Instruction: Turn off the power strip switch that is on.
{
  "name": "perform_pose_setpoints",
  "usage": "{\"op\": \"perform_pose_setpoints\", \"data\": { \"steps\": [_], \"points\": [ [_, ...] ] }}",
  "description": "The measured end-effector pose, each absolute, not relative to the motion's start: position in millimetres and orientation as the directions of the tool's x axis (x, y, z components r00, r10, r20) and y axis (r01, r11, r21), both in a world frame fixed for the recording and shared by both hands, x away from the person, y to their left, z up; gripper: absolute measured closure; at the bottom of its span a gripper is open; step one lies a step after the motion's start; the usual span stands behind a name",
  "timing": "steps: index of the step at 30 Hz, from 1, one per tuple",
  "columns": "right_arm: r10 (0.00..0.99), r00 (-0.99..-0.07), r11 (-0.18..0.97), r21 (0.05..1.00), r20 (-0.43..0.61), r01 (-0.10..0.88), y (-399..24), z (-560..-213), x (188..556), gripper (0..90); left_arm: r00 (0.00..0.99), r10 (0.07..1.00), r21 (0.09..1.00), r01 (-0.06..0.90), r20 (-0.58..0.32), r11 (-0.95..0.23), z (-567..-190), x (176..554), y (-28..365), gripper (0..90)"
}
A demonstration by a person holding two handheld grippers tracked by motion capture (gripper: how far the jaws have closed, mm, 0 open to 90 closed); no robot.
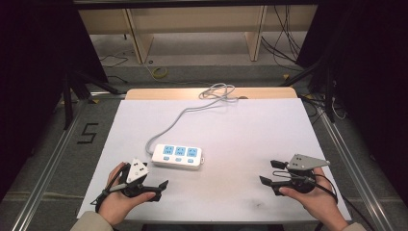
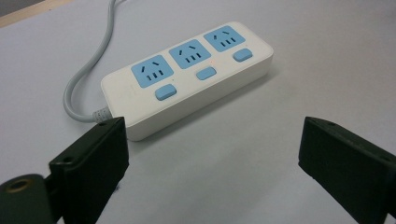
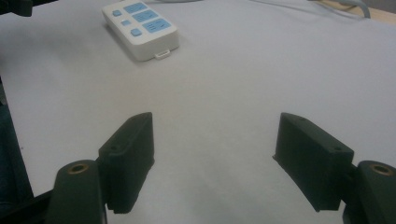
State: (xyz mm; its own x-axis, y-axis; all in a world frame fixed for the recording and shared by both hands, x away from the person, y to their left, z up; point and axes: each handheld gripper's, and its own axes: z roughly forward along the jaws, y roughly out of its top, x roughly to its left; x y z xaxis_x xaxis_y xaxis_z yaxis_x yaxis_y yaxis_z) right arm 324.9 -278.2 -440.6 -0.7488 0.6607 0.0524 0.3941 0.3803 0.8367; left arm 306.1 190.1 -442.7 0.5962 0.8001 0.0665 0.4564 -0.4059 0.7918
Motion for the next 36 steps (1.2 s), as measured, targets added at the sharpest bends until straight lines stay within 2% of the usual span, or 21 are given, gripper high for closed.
{"op": "perform_pose_setpoints", "data": {
  "steps": [7,11,14,17,18,21,23,24,25,36],
  "points": [
    [0.662,-0.748,0.380,0.836,0.054,0.396,-278.2,-440.4,324.8,28.6,0.597,0.800,0.794,0.457,0.062,-0.402,-441.6,304.4,191.6,12.6],
    [0.659,-0.750,0.383,0.836,0.049,0.392,-277.3,-440.5,324.5,28.7,0.585,0.808,0.801,0.447,0.075,-0.398,-435.9,303.5,193.2,19.1],
    [0.661,-0.749,0.383,0.836,0.049,0.393,-278.0,-440.4,324.8,28.7,0.562,0.820,0.808,0.433,0.104,-0.399,-431.9,302.6,194.1,33.9],
    [0.660,-0.750,0.385,0.835,0.049,0.393,-277.7,-441.1,325.2,28.9,0.569,0.808,0.809,0.400,0.149,-0.431,-430.3,301.8,193.3,58.2],
    [0.660,-0.750,0.385,0.835,0.049,0.393,-277.7,-441.1,325.2,28.9,0.565,0.809,0.801,0.403,0.162,-0.442,-429.5,301.7,193.0,58.2],
    [0.660,-0.750,0.384,0.836,0.049,0.392,-277.5,-441.1,325.3,28.9,0.553,0.819,0.808,0.405,0.156,-0.428,-426.6,302.4,192.6,75.7],
    [0.661,-0.749,0.384,0.835,0.049,0.394,-277.5,-441.2,325.4,28.9,0.540,0.829,0.813,0.412,0.147,-0.412,-424.3,303.4,193.4,83.7],
    [0.661,-0.749,0.384,0.835,0.049,0.394,-277.5,-441.2,325.4,28.9,0.533,0.834,0.812,0.419,0.142,-0.406,-423.2,304.1,194.1,83.7],
    [0.661,-0.749,0.384,0.835,0.049,0.394,-277.4,-441.2,325.4,28.9,0.528,0.838,0.810,0.426,0.139,-0.403,-422.2,304.7,195.1,89.3],
    [0.657,-0.752,0.393,0.831,0.046,0.394,-276.8,-441.3,325.6,28.8,0.542,0.831,0.775,0.472,0.120,-0.420,-417.0,312.3,194.0,89.8]
  ]
}}
